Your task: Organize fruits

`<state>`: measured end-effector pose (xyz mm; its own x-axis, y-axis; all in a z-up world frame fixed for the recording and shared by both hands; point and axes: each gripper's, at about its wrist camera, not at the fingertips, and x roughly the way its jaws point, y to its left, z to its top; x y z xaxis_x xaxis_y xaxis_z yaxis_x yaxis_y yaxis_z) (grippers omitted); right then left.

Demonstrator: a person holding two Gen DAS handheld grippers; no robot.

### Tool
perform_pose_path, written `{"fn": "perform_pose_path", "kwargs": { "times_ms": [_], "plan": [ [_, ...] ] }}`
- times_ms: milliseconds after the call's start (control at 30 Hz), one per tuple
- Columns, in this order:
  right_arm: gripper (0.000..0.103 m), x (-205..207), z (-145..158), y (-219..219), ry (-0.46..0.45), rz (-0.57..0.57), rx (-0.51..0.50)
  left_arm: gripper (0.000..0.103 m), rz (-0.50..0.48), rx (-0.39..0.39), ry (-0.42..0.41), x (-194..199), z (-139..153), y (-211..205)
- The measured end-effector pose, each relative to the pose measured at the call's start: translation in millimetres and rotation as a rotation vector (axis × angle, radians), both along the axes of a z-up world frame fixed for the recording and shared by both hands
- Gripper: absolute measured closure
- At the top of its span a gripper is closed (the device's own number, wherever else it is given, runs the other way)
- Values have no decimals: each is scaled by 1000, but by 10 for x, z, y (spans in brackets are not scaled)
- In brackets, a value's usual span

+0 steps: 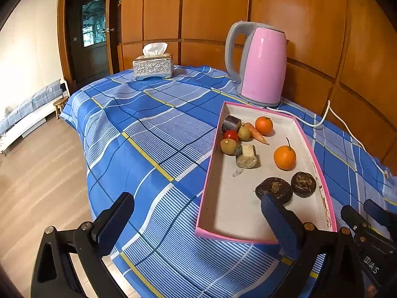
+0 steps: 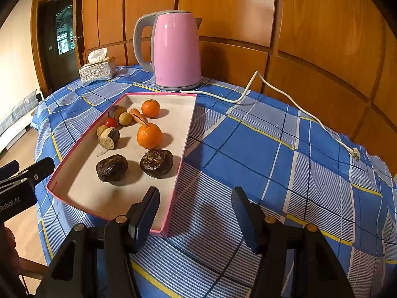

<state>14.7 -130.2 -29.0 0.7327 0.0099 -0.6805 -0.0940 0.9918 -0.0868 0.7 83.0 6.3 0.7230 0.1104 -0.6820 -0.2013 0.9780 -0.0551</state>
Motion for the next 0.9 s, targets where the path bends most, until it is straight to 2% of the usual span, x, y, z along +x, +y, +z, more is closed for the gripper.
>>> {"fn": "perform_pose_path", "kwargs": {
  "times_ms": [900],
  "plan": [
    [42, 2, 4, 8, 1, 5, -1, 0, -1, 3, -2, -7, 27, -9]
  ]
}}
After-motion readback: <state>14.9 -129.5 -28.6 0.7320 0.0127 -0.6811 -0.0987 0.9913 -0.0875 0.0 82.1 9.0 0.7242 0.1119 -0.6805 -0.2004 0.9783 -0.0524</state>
